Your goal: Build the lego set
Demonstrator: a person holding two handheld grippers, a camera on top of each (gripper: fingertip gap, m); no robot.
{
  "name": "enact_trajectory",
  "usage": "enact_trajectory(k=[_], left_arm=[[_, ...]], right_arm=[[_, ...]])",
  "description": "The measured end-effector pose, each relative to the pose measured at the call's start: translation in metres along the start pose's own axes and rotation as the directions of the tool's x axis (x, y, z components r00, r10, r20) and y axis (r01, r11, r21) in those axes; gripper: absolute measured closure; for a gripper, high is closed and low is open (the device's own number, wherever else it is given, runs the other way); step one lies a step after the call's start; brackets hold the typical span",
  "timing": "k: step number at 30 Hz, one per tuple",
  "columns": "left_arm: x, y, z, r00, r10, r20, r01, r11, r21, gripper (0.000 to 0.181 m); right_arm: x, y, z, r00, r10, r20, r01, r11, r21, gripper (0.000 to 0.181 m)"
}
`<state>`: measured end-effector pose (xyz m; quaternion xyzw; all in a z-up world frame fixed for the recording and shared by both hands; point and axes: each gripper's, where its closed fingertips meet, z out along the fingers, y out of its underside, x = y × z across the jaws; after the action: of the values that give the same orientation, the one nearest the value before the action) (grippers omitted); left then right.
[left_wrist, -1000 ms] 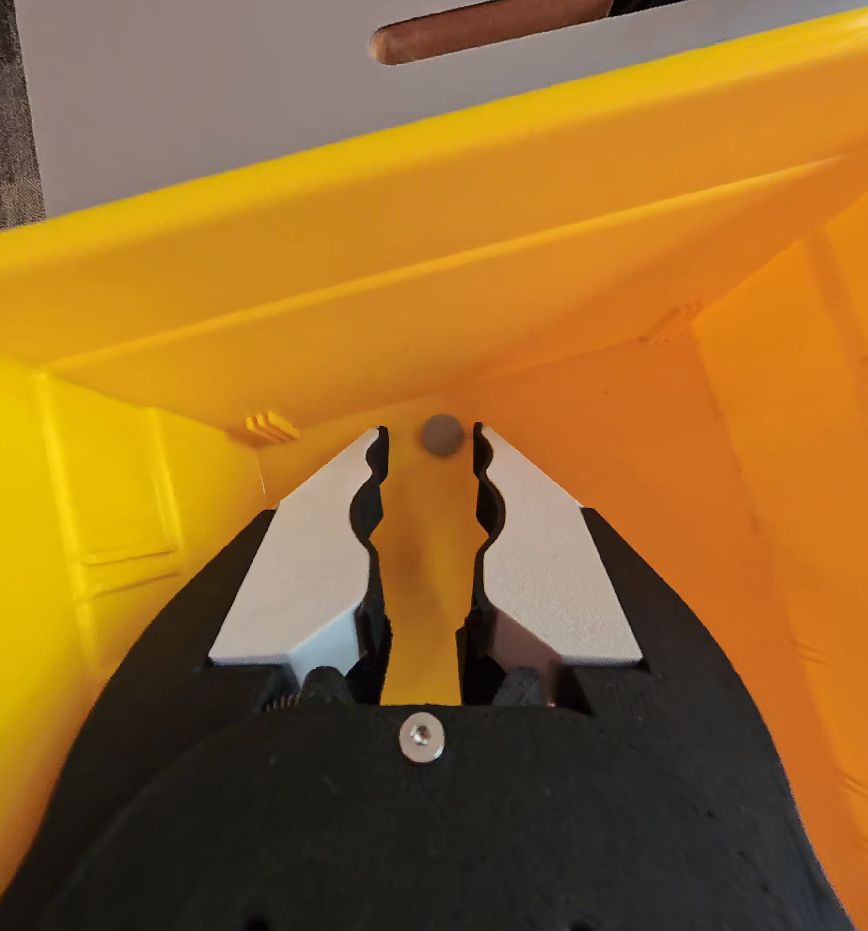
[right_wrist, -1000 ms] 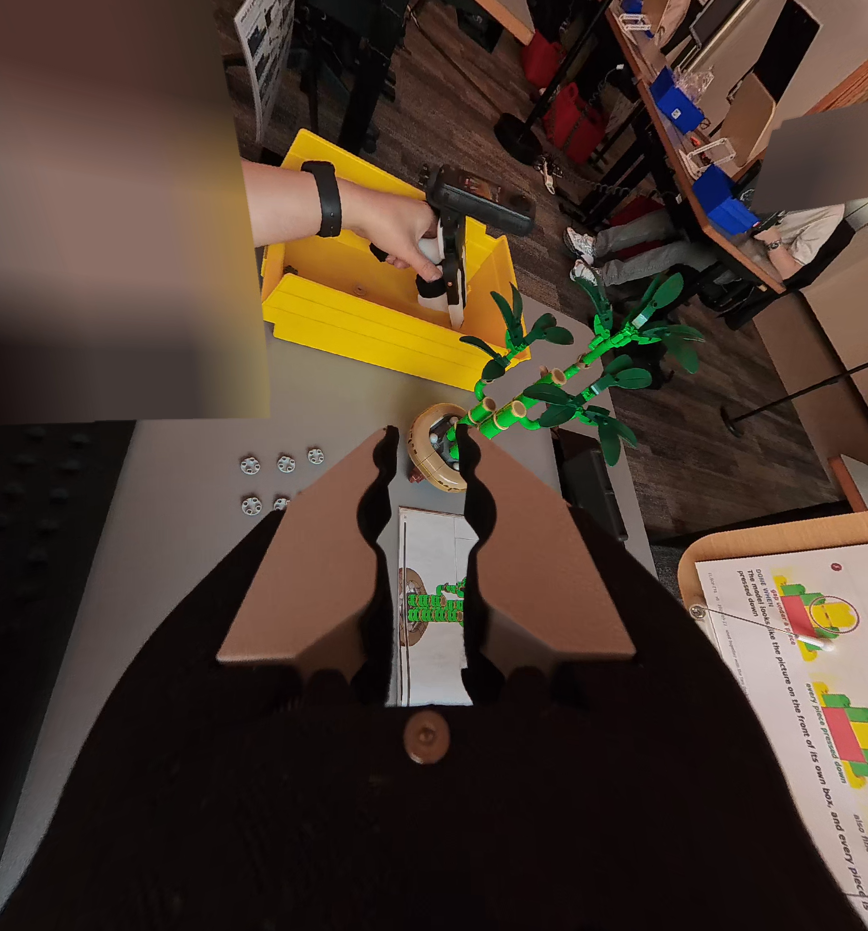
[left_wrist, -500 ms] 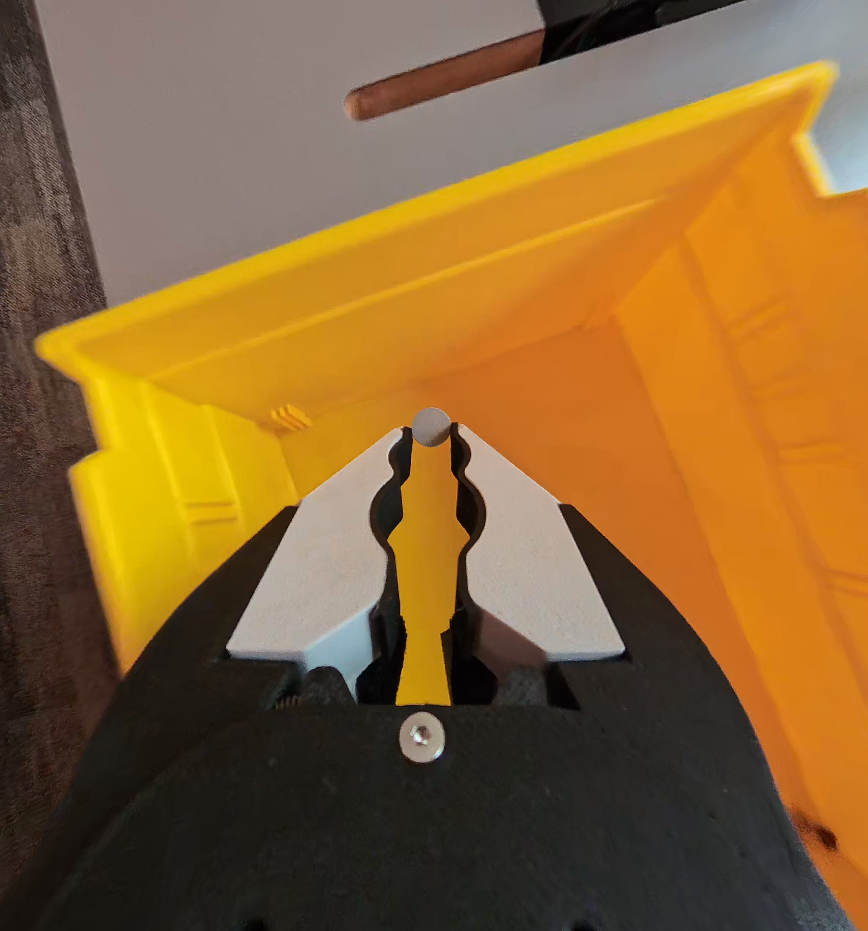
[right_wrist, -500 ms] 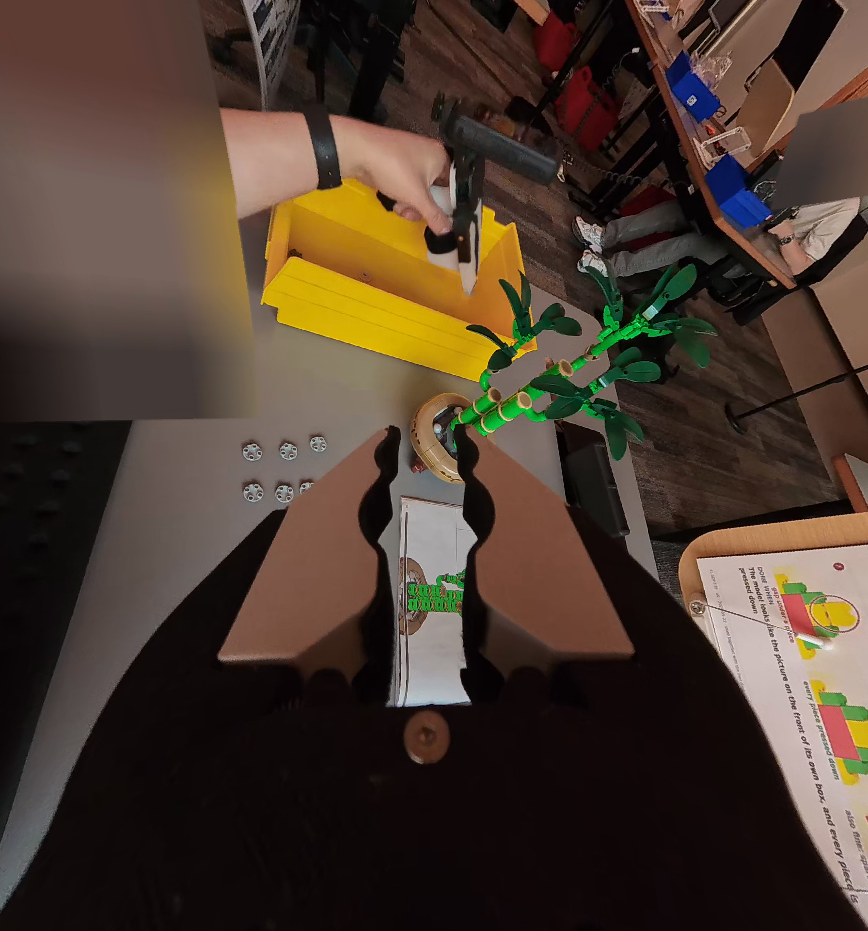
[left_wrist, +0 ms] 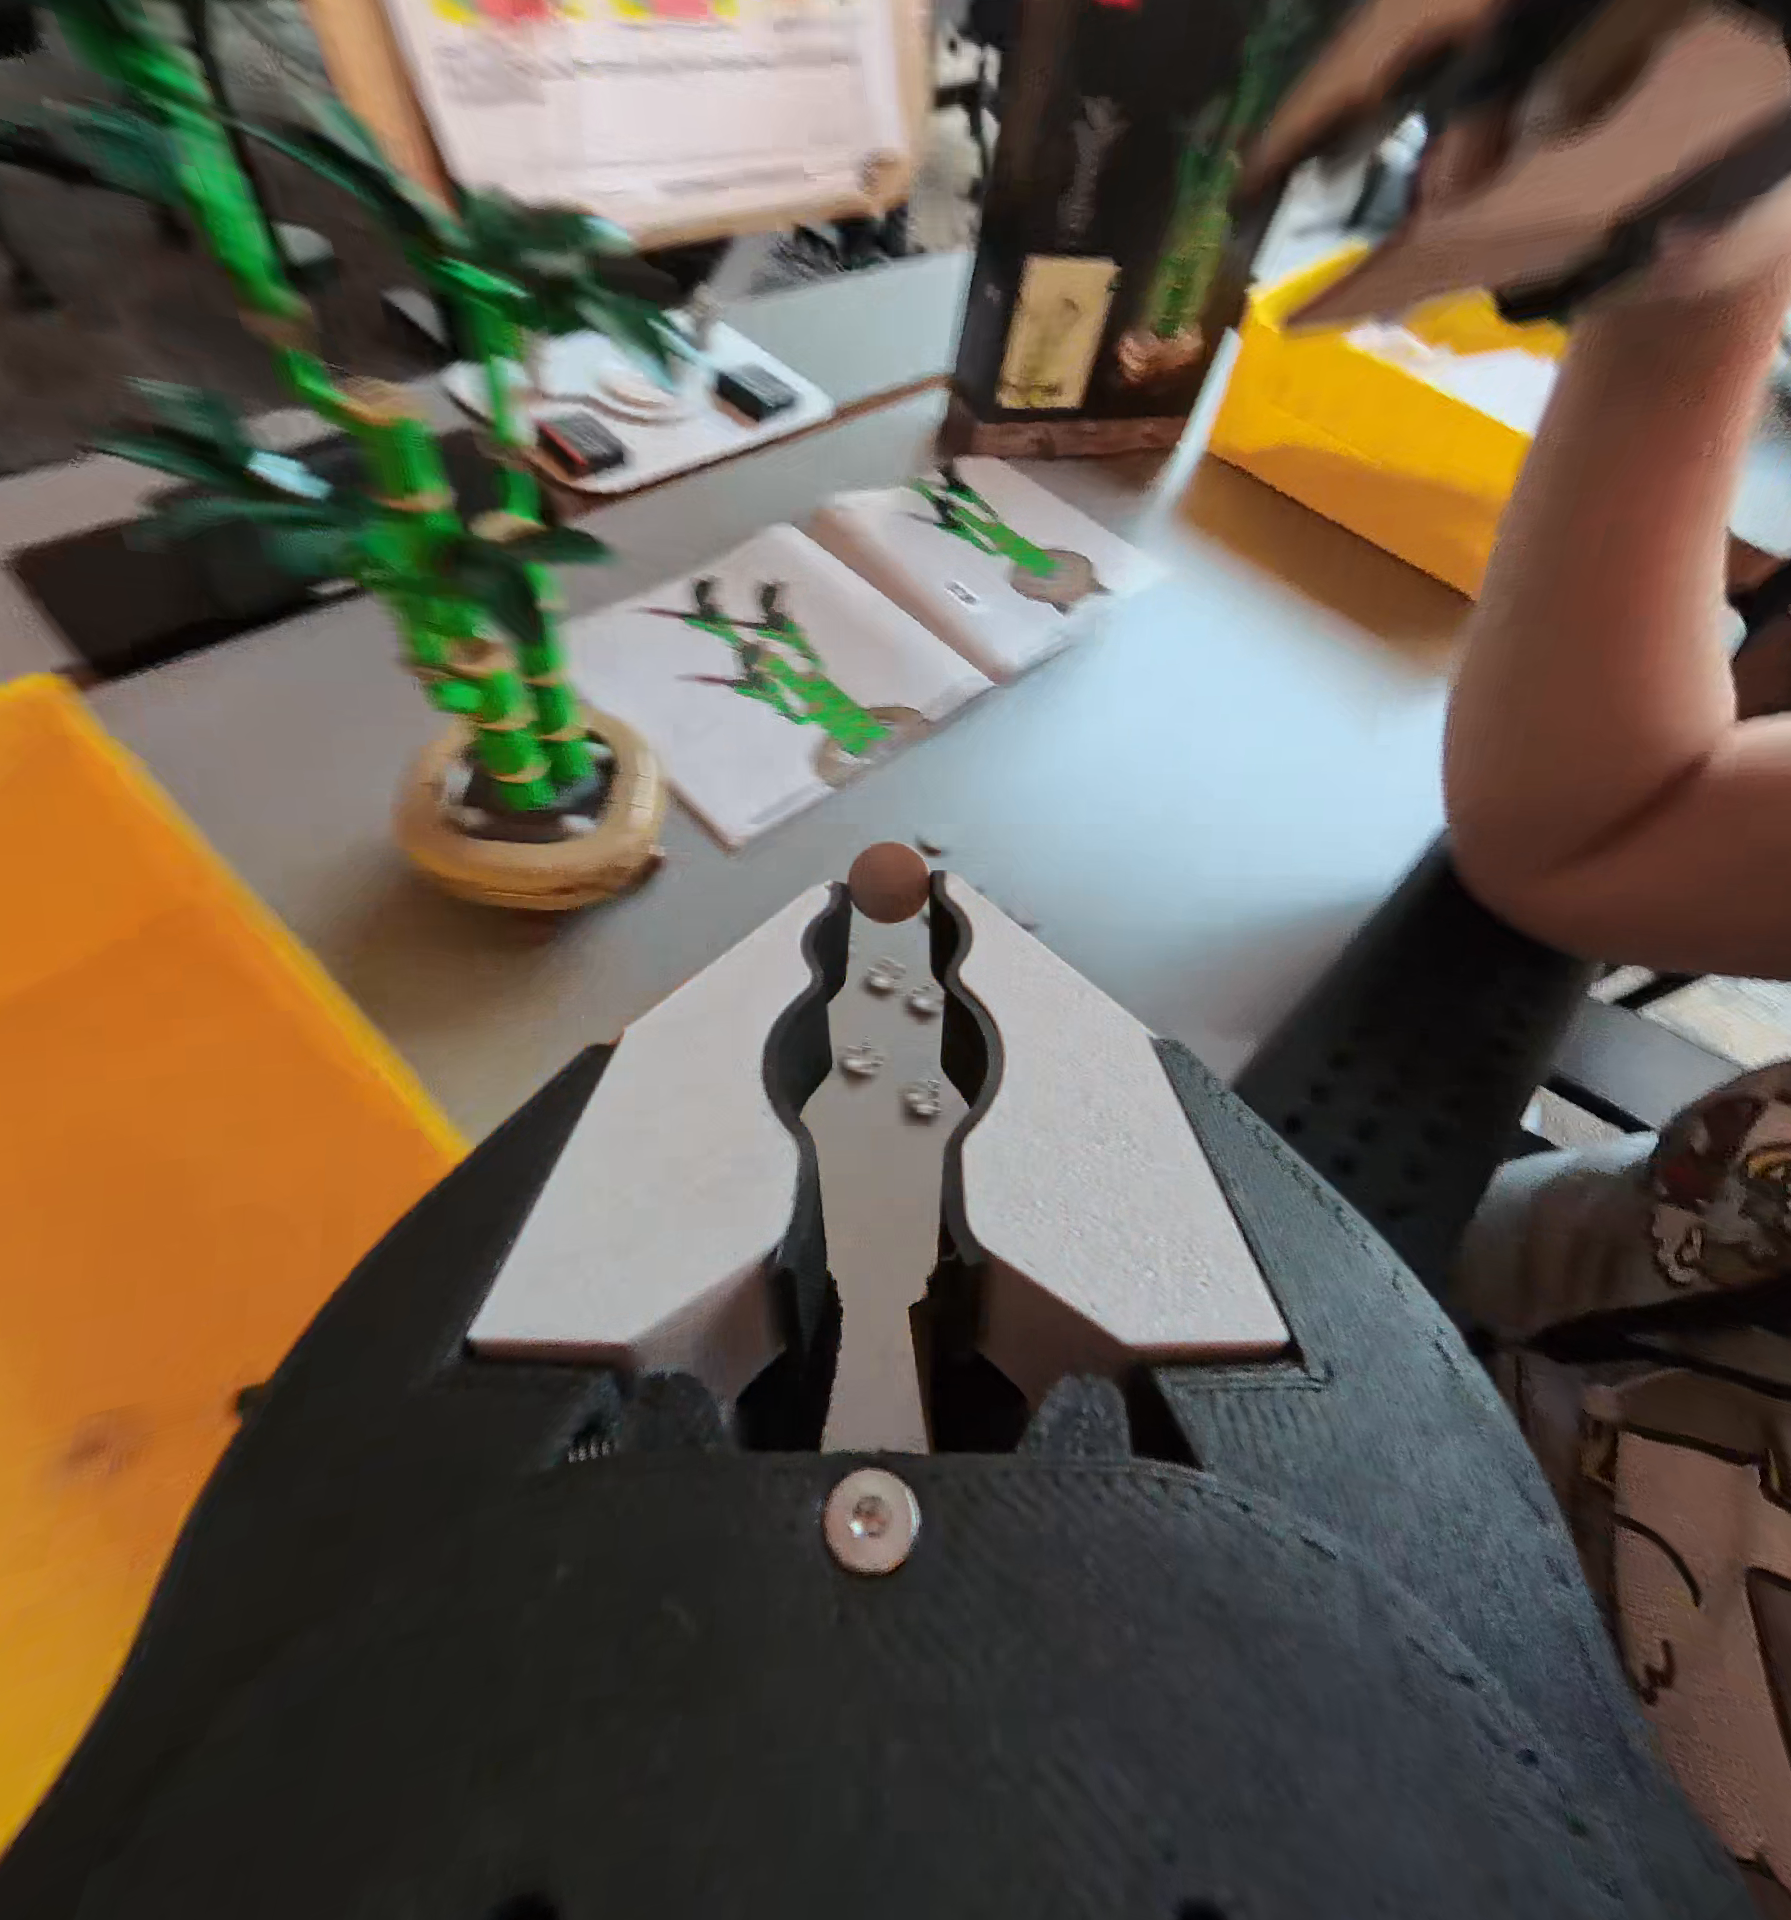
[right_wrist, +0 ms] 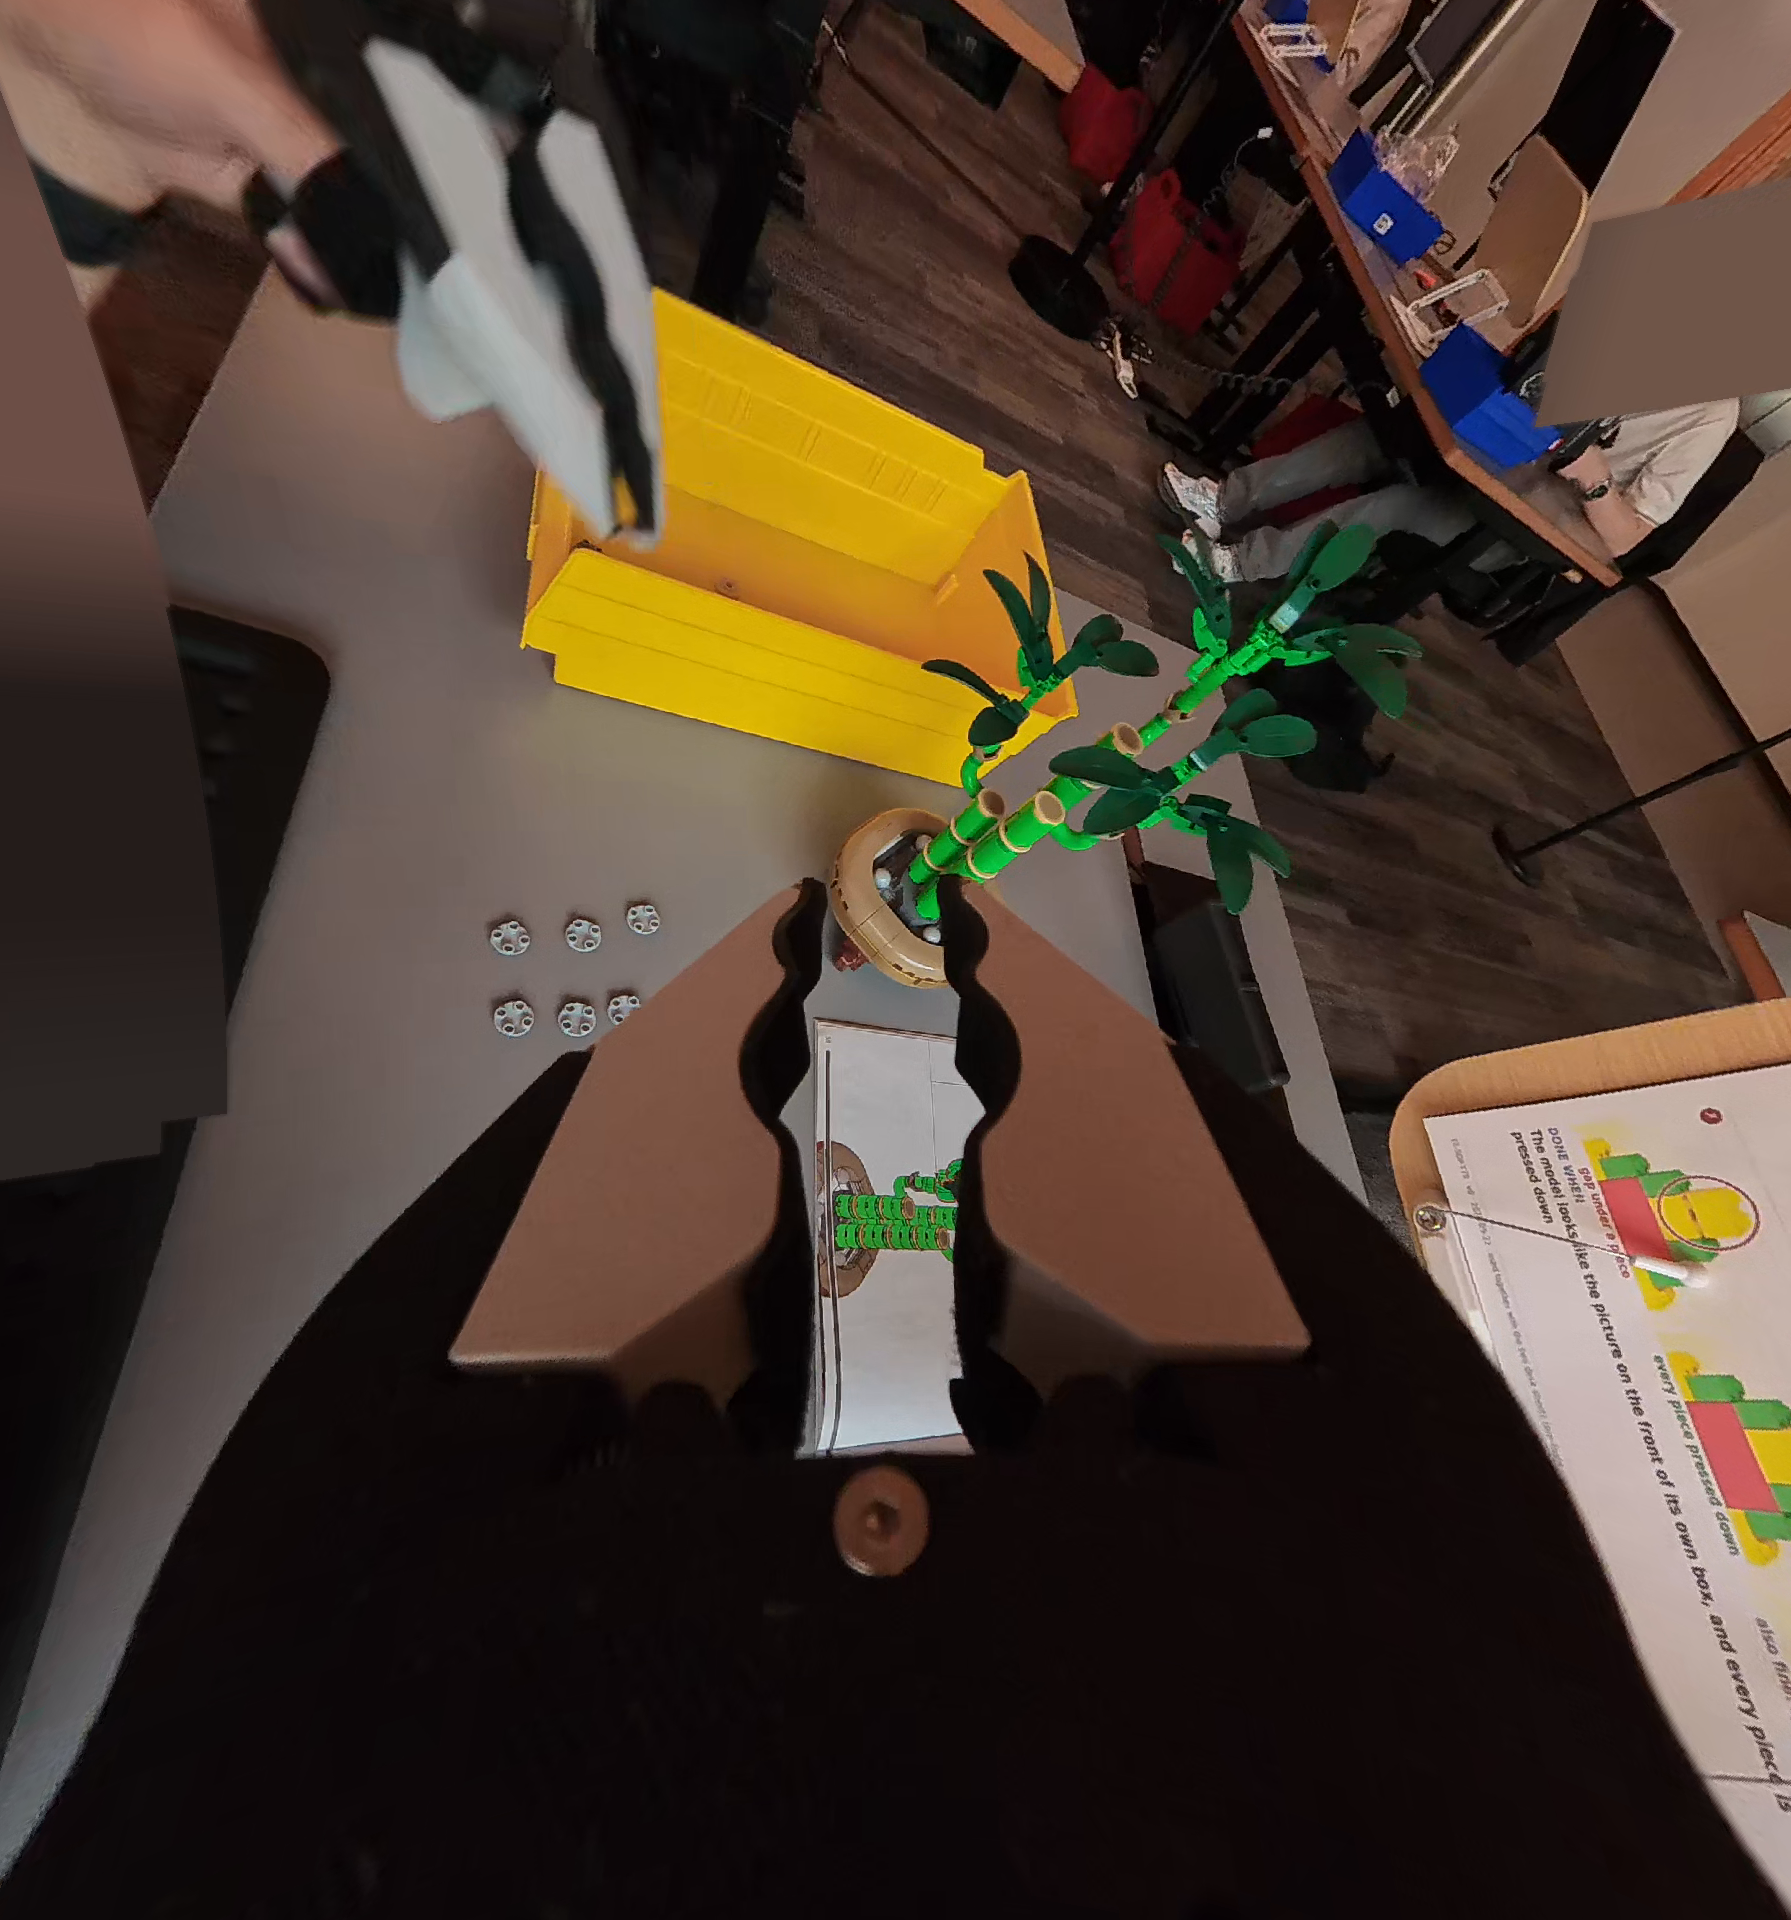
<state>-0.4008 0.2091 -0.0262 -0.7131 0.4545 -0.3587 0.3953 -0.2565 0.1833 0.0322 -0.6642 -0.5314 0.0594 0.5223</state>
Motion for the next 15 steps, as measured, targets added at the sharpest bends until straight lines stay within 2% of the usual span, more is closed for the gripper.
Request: enact_trajectory(k=[3, 8, 11, 15], left_arm=[[0.048, 0.036, 0.051, 0.996, 0.081, -0.023, -0.083, 0.993, -0.083, 0.168], [0.079, 0.099, 0.131, 0.993, 0.118, -0.013, -0.117, 0.957, -0.266, 0.168], [0.084, 0.123, 0.156, 0.987, 0.16, -0.002, -0.15, 0.921, -0.359, 0.168], [0.075, 0.139, 0.17, 0.964, 0.263, 0.052, -0.211, 0.865, -0.455, 0.168]], right_arm=[[0.001, -0.001, -0.007, 1.0, -0.001, -0.013, 0.001, 1.0, 0.011, 0.159], [0.0, -0.008, -0.025, 1.0, -0.005, -0.021, 0.006, 0.998, 0.06, 0.159], [-0.001, -0.007, -0.031, 1.0, -0.004, -0.02, 0.005, 0.998, 0.07, 0.159], [0.002, -0.003, -0.036, 1.0, 0.003, -0.019, -0.002, 0.997, 0.073, 0.159]])
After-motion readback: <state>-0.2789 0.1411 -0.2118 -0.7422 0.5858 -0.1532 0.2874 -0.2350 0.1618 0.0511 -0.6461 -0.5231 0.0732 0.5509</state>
